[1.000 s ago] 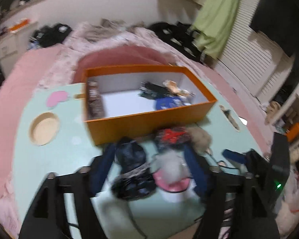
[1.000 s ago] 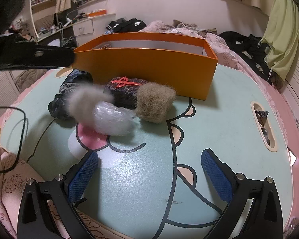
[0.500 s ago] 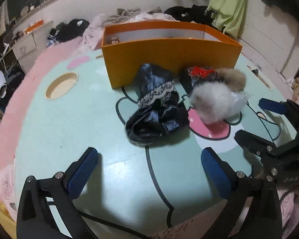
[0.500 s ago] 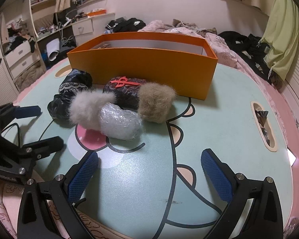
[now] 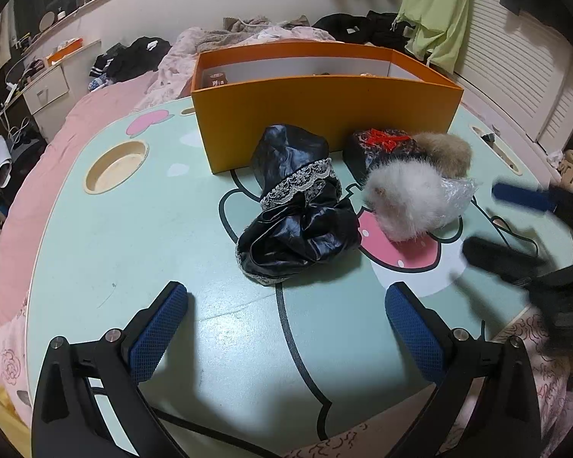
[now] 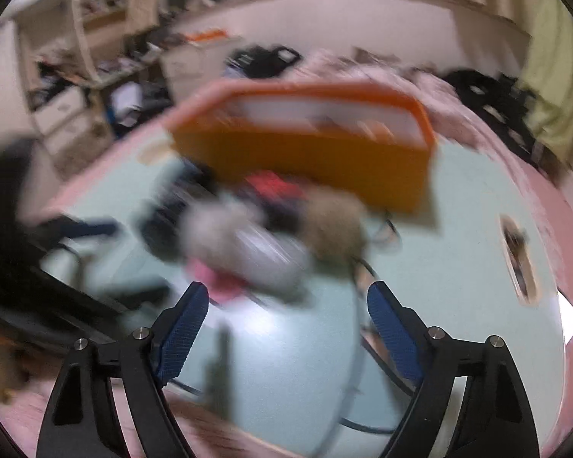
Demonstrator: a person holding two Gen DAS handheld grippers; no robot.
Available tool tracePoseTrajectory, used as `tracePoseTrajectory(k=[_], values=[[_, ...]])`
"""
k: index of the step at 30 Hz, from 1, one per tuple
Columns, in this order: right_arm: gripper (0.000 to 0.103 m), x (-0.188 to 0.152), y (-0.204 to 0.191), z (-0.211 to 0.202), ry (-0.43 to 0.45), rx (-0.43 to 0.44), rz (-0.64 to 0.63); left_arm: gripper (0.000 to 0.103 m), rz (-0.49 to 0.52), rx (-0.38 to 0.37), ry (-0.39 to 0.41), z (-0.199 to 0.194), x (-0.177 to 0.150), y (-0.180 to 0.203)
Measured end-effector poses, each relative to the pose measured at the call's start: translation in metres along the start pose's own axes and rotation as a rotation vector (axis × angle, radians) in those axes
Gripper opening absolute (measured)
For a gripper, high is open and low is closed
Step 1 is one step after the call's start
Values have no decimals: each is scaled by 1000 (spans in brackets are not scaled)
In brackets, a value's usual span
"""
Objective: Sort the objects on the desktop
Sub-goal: 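Grasp the brown printed box in the orange box with the right gripper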
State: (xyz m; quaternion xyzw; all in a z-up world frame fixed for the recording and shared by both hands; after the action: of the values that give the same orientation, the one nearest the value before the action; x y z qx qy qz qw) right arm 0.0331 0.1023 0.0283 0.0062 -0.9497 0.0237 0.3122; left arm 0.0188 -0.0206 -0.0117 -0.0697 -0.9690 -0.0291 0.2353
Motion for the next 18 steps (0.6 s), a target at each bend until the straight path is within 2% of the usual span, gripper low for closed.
tracePoseTrajectory(k=[2,4,6,8,10,16,18], values=[[86,34,-15,-10,30,71,-17,103,0,1,2,-4,-1,1],[82,67,-21,-5,4,120,7,103,-2,-1,3,-4,-1,1],[76,115,-14,18,-77,192,105,103,-9,3,3,-4,-1,0],[69,146,-8,43,-133,206,168,103,-9,4,6,-4,-1,1],[68,177,-1,75,-194,250,229,103,-10,3,9,-4,0,1],[62,204,10,156,-390,275,343,103,-12,-1,19,-3,0,0],[58,208,11,169,-419,265,352,103,-13,-1,21,-2,0,1]])
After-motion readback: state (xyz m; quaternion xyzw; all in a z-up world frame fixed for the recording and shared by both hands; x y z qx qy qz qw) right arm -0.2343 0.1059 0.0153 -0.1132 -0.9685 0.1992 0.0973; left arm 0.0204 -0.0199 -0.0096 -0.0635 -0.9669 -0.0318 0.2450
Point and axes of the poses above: each gripper's, at about its wrist camera, not at the fingertips, and z roughly the way its jaws point, y to its right, x to its top, the point moved 3 cm from there along z, roughly the way its jaws point, and after that the axes turned 9 degrees about -y, right-handed, at the moved point
